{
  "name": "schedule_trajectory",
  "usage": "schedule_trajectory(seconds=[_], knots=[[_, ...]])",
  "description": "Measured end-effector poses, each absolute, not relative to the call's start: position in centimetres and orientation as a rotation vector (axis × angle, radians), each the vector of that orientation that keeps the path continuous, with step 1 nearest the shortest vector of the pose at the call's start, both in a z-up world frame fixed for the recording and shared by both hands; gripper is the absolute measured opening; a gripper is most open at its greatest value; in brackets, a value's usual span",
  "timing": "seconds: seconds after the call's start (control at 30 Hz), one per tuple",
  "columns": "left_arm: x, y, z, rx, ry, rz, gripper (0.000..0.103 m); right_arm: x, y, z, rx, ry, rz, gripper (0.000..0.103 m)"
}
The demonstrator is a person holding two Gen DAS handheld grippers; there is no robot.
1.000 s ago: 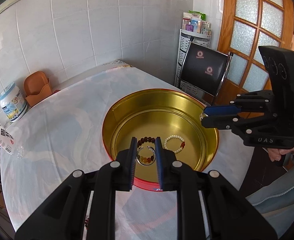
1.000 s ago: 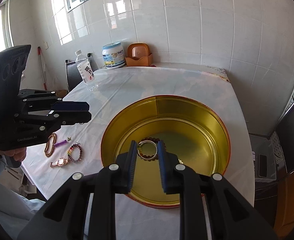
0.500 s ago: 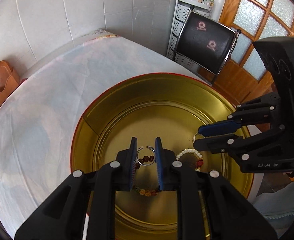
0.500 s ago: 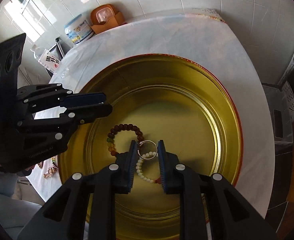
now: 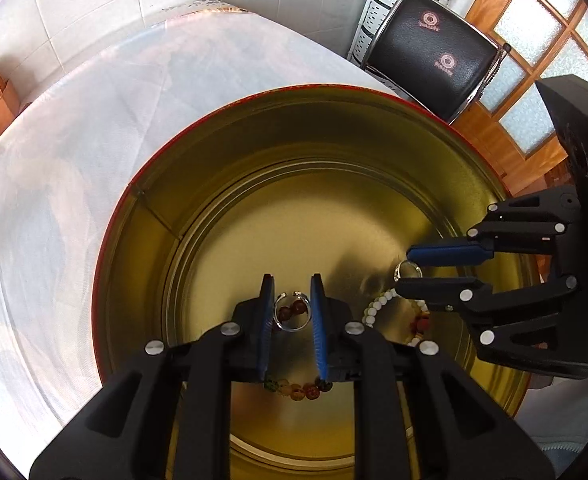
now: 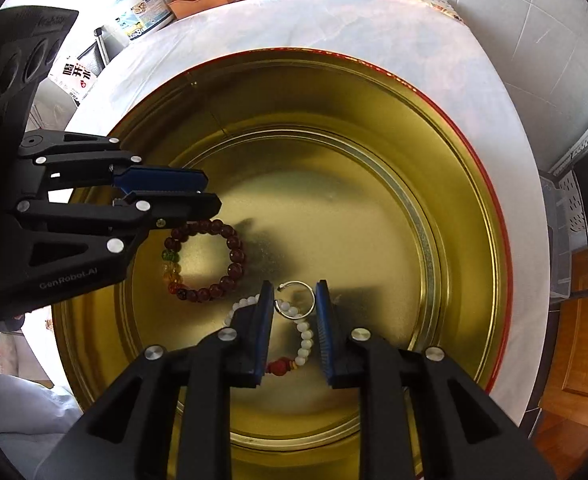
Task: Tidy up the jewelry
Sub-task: 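Carry both silver rings over the tin with both tools, then open both tools to release the rings into the tin, withdraw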
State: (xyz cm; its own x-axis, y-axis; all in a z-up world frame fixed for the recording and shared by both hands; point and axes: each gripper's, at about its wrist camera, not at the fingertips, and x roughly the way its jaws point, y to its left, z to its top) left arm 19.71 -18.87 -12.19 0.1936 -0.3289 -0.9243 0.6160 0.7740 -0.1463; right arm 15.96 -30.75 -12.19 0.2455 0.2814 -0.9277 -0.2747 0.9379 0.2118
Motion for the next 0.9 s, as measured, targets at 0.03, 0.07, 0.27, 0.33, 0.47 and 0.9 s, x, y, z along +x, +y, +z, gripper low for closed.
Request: schedule_trajectory(seconds=[0.03,0.07,0.27,0.33,0.47,0.9], knots=[[19.68,-18.8,-12.2,0.281,1.206,-0.674,0.019,16.05,-30.69,-12.2,0.005,1.264,0.385,0.023],[19.69,-18.78,-12.26,0.28,1.206,-0.672,0.019,16.11,-30.67,-12.2,0.003,1.263,0.392,0.023],[19.88,-19.03,-12.27,0.281,1.203,-0.662,0.019,15.98,-30.8,-12.19,-0.015,1.257,0.426,0.023],[19.9,-18.98,-12.27,0.282,1.203,-0.659,0.019,15.9,-30.6,-12.17,-0.016,1.257,0.43,0.023],[19.79,-19.03,-12.28,0.275,1.204,-0.659,0.019,15.86,-30.38,-12.12,-0.021,1.255,0.437,0.023],[19.41,-18.88,-11.92,0.277,1.188,-0.675,0.019,15.56,-30.04,-11.72,-0.045,1.243,0.448,0.023]])
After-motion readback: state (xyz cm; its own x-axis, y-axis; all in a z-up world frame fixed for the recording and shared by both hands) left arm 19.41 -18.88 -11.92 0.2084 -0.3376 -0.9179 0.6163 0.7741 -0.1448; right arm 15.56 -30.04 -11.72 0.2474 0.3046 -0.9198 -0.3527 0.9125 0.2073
